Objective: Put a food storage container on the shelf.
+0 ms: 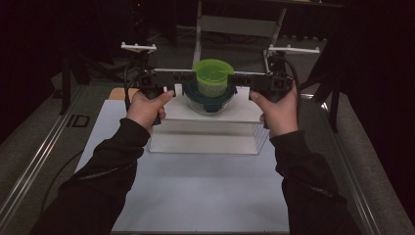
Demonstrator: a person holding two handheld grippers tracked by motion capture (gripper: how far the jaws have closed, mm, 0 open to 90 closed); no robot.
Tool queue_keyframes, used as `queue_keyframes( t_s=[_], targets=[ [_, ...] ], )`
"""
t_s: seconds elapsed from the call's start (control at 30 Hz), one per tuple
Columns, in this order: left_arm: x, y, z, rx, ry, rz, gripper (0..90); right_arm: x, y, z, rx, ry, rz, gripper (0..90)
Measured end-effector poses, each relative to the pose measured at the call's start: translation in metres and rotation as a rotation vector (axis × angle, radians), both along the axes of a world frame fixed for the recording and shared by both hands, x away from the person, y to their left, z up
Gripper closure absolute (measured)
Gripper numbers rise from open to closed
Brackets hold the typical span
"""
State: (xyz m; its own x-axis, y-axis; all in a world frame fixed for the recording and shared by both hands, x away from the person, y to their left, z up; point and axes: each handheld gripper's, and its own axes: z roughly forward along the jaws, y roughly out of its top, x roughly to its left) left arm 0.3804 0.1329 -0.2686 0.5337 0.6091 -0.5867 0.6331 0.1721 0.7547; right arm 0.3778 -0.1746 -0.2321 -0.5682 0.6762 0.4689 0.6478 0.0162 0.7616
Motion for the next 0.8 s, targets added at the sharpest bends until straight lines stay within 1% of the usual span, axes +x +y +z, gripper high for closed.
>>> queue_keyframes(
  t_s=[0.03,0.07,0.1,0.13,0.17,0.2,0.23,0.27,0.3,0.33,0.37,0.4,0.43,0.47,0.5,0.53,0.57,0.6,0.63,0.67,0.7,0.73,0.77,0.8],
  targets=[
    [0.000,0.000,0.000,0.000,0.000,0.000,42.5,0.000,0.000,0.000,0.000,0.000,0.000,60.9],
    [-0.006,0.000,0.000,0.009,-0.030,0.007,42.5,-0.003,0.001,-0.002,-0.001,0.003,0.012,65.3],
    [-0.011,0.000,0.000,0.021,-0.048,0.012,42.2,-0.007,0.003,-0.005,-0.006,0.002,0.026,70.4],
    [-0.020,0.001,-0.001,0.043,-0.089,0.010,41.1,-0.009,0.004,-0.007,-0.009,0.002,0.033,75.2],
    [-0.020,0.001,-0.001,0.043,-0.089,0.010,41.1,-0.009,0.004,-0.007,-0.009,0.002,0.033,75.2],
    [-0.031,0.001,-0.005,0.065,-0.136,0.015,40.9,-0.015,0.009,-0.019,-0.037,0.000,0.044,89.6],
    [-0.031,0.001,-0.005,0.065,-0.136,0.015,39.5,-0.015,0.009,-0.019,-0.037,0.000,0.044,89.6],
    [-0.042,0.002,-0.011,0.075,-0.172,0.018,38.6,-0.014,0.013,-0.028,-0.046,0.012,0.052,89.7],
    [-0.042,0.002,-0.011,0.075,-0.172,0.018,38.6,-0.013,0.015,-0.031,-0.053,0.016,0.053,89.8],
    [-0.052,0.000,-0.018,0.107,-0.199,0.013,38.6,-0.012,0.018,-0.035,-0.051,0.026,0.051,89.8],
    [-0.052,0.000,-0.018,0.107,-0.199,0.013,38.6,-0.012,0.018,-0.035,-0.051,0.026,0.051,89.8],
    [-0.063,0.000,-0.028,0.128,-0.229,0.013,38.6,-0.008,0.023,-0.041,-0.060,0.038,0.048,89.8],
    [-0.063,0.000,-0.028,0.128,-0.229,0.013,38.6,-0.008,0.023,-0.041,-0.060,0.038,0.048,89.8],
    [-0.070,-0.001,-0.034,0.144,-0.243,0.009,38.6,-0.007,0.024,-0.043,-0.060,0.039,0.045,89.8],
    [-0.075,-0.001,-0.039,0.148,-0.257,0.006,38.6,-0.004,0.026,-0.045,-0.067,0.039,0.043,89.8],
    [-0.084,-0.002,-0.049,0.162,-0.286,0.000,38.5,0.000,0.029,-0.048,-0.067,0.048,0.035,89.8],
    [-0.084,-0.002,-0.049,0.162,-0.286,0.000,37.6,0.000,0.029,-0.048,-0.067,0.048,0.035,89.8],
    [-0.091,-0.002,-0.056,0.168,-0.304,-0.005,37.4,0.004,0.031,-0.051,-0.066,0.051,0.027,89.8],
    [-0.091,-0.002,-0.056,0.168,-0.304,-0.005,37.4,0.004,0.031,-0.051,-0.066,0.051,0.027,89.8],
    [-0.096,-0.003,-0.064,0.166,-0.298,-0.020,37.4,0.008,0.033,-0.051,-0.071,0.055,0.026,89.8],
    [-0.096,-0.003,-0.064,0.166,-0.298,-0.020,37.4,0.008,0.033,-0.051,-0.071,0.055,0.026,89.8],
    [-0.101,-0.005,-0.070,0.167,-0.301,-0.035,37.4,0.011,0.035,-0.052,-0.067,0.057,0.019,89.8],
    [-0.101,-0.005,-0.070,0.167,-0.301,-0.035,37.4,0.013,0.035,-0.052,-0.065,0.060,0.021,89.8],
    [-0.104,-0.007,-0.075,0.174,-0.302,-0.049,37.4,0.014,0.037,-0.051,-0.066,0.056,0.015,89.8]
  ],
)
